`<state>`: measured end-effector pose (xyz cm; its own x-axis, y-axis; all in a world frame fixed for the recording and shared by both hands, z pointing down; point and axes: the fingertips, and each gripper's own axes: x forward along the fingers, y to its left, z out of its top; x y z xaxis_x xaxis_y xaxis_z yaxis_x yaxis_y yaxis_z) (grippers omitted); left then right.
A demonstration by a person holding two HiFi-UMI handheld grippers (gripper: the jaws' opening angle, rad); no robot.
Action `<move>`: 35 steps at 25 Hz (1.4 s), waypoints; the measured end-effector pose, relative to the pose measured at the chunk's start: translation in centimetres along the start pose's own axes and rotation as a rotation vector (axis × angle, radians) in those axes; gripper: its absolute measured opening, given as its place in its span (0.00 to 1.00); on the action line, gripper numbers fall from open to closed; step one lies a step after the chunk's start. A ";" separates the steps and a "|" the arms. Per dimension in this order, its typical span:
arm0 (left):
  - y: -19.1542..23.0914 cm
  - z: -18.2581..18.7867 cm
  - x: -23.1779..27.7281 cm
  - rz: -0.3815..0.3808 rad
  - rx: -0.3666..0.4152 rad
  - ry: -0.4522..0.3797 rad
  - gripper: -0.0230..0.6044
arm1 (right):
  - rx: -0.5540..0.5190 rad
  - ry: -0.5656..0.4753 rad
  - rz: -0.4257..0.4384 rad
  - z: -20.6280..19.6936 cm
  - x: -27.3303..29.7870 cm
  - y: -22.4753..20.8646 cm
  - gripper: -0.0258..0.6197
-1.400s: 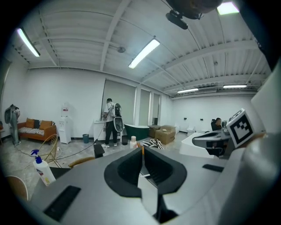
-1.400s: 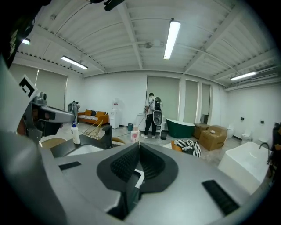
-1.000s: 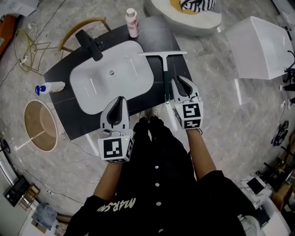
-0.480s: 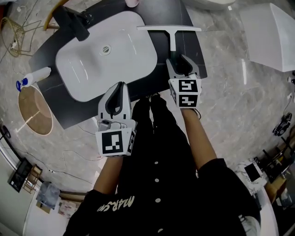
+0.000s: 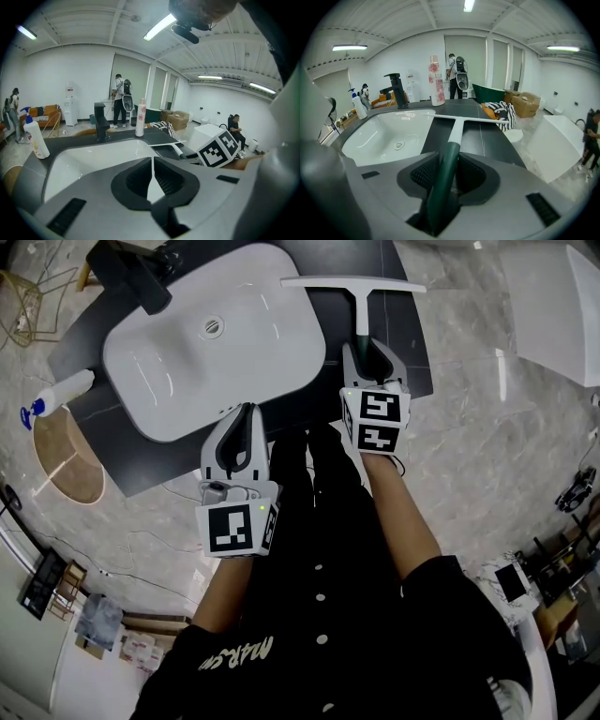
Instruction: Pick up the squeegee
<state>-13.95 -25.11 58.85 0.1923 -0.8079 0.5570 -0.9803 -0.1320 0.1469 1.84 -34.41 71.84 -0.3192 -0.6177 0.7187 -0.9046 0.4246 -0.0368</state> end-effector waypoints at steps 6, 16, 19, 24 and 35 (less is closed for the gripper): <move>0.3 0.2 0.1 0.004 -0.001 -0.001 0.07 | 0.006 0.027 -0.014 -0.3 -0.3 -0.8 0.20; -0.3 2.5 -0.5 0.000 0.039 -0.044 0.07 | -0.037 0.000 -0.024 1.1 -1.7 -2.1 0.18; -0.2 3.7 -0.9 0.003 0.047 -0.065 0.07 | -0.046 -0.002 -0.020 1.7 -2.5 -2.1 0.18; -0.2 5.9 -1.8 0.009 0.068 -0.101 0.07 | -0.084 -0.079 0.000 4.6 -5.1 -2.0 0.18; -0.9 13.0 -4.7 0.019 0.136 -0.242 0.07 | -0.140 -0.374 0.043 15.8 -14.5 -0.9 0.18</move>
<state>-14.53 -28.63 45.47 0.1737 -0.9225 0.3447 -0.9838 -0.1785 0.0181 2.80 -36.25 50.51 -0.4597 -0.7848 0.4157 -0.8493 0.5253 0.0525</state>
